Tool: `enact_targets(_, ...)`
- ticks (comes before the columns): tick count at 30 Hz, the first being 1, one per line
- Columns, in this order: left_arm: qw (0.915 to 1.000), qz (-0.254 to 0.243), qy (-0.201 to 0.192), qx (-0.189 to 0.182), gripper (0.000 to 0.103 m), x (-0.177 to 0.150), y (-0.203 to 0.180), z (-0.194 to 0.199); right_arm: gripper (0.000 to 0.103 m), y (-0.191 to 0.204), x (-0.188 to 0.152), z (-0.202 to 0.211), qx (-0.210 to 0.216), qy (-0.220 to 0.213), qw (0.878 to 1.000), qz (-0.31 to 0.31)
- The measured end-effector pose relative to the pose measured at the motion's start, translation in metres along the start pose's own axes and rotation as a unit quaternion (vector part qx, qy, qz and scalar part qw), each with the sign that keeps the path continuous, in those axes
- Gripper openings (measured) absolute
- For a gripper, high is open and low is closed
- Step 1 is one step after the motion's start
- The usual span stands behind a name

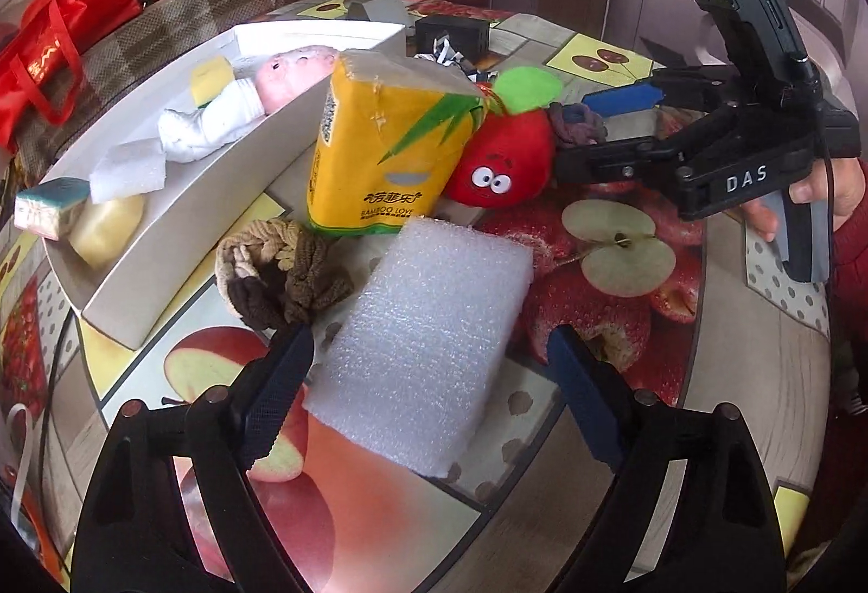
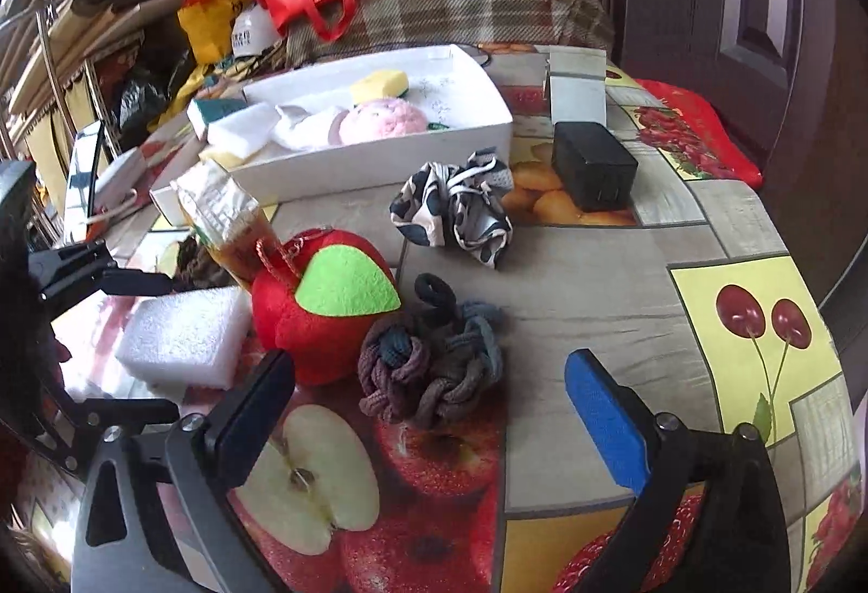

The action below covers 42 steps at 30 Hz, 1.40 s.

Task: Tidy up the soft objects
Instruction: 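Grasp another white foam block with the left tool while the right tool grasps the braided rope toy, then lower the foam block and rope toy into the white tray and open both tools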

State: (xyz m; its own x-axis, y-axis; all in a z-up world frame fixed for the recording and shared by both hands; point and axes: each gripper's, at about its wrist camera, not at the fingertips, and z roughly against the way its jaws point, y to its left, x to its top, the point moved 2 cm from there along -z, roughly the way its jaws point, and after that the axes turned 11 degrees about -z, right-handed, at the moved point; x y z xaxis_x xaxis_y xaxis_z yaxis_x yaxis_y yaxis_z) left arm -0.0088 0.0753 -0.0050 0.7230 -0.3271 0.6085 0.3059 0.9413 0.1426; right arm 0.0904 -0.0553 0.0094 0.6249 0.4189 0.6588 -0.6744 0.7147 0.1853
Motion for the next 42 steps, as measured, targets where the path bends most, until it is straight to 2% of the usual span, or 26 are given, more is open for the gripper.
enact_targets(1, 1.0000, 0.004, 0.001, -0.005, 0.089, 0.001, 0.000, -0.002, 0.076, 0.001, -0.001, -0.004, -0.004, 0.009, 1.000, 0.001)
enact_targets(4, 0.9999, 0.003, -0.002, -0.011, 0.081, 0.002, -0.002, -0.003, 0.057, 0.003, -0.003, -0.004, -0.007, 0.013, 1.000, 0.008)
enact_targets(6, 0.9999, 0.000, -0.010, -0.013, 0.060, 0.002, -0.004, 0.001, 0.039, 0.005, -0.005, -0.003, 0.000, 0.014, 1.000, 0.013)
enact_targets(10, 0.9998, -0.006, -0.016, -0.009, 0.057, 0.000, -0.007, 0.005, 0.032, 0.007, -0.006, 0.002, -0.016, -0.001, 1.000, 0.019)
enact_targets(12, 0.9997, -0.007, -0.025, -0.003, 0.056, -0.001, -0.007, 0.009, 0.031, 0.007, -0.003, 0.006, -0.031, -0.017, 0.999, 0.020)
enact_targets(18, 0.9955, -0.002, -0.095, -0.003, 0.056, 0.004, -0.003, 0.039, 0.031, 0.007, 0.000, 0.020, -0.076, -0.061, 0.995, 0.020)
enact_targets(29, 0.9835, 0.043, -0.172, 0.038, 0.057, 0.010, 0.022, 0.079, 0.031, 0.012, 0.012, 0.045, -0.104, -0.114, 0.988, 0.014)
enact_targets(32, 0.9787, 0.056, -0.187, 0.063, 0.057, 0.014, 0.032, 0.085, 0.031, 0.015, 0.017, 0.052, -0.103, -0.128, 0.986, 0.012)
enact_targets(35, 0.9745, 0.069, -0.185, 0.107, 0.057, 0.021, 0.049, 0.083, 0.031, 0.018, 0.026, 0.056, -0.104, -0.139, 0.985, 0.012)
enact_targets(42, 0.9533, 0.145, -0.193, 0.181, 0.057, 0.036, 0.113, 0.086, 0.031, 0.032, 0.047, 0.056, -0.104, -0.153, 0.983, 0.022)
